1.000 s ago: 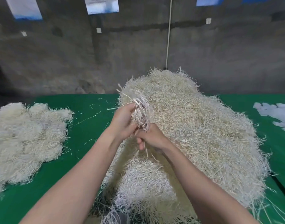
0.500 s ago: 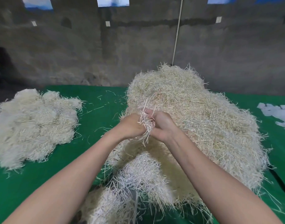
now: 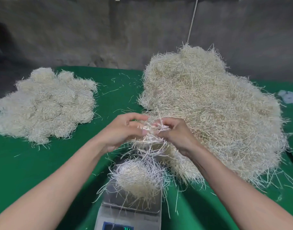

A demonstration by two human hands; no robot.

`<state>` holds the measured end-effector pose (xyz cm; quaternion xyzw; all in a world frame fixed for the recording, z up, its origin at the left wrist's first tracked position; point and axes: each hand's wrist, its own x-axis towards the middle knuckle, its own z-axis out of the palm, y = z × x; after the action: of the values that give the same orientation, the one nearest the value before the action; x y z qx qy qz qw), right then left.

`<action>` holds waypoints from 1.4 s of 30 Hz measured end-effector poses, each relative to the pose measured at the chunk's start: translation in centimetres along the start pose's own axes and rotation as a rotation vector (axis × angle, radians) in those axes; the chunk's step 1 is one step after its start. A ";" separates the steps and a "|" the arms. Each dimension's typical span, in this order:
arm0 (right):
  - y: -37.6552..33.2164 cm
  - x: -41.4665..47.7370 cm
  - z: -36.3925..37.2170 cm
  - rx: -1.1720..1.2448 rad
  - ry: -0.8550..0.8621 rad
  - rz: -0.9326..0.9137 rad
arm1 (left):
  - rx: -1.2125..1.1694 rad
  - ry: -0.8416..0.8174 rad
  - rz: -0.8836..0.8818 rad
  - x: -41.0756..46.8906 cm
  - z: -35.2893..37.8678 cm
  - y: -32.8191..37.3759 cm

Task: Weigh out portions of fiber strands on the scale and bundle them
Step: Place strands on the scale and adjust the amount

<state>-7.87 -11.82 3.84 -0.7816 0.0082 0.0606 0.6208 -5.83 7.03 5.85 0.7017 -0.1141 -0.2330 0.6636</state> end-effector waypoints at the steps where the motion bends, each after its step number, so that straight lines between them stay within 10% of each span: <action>1: 0.2 -0.3 0.7 -0.062 0.015 -0.030 | -0.031 0.056 0.002 -0.5 -0.4 -0.6; 5: 1.0 -1.1 1.8 -0.197 0.125 -0.059 | -0.133 0.398 0.091 -2.1 -3.1 -2.1; 9: 2.1 -1.8 3.5 -0.085 -0.012 -0.026 | 0.230 0.087 0.061 -4.1 -1.8 -3.5; 23: 9.0 -2.9 5.8 -0.647 0.094 -0.090 | 0.938 0.294 0.128 -3.5 -0.8 -13.1; 34: 7.3 -2.8 5.3 -0.178 -0.007 0.079 | 0.244 0.357 0.067 -4.2 -2.0 -12.7; 42: 4.5 -3.7 3.5 -0.244 0.131 -0.114 | 0.278 0.563 0.205 -4.9 -3.2 -11.1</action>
<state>-12.26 -9.71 -0.91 -0.8527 -0.0030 -0.0256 0.5218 -10.19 13.13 -4.15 0.8074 -0.0272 0.0558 0.5868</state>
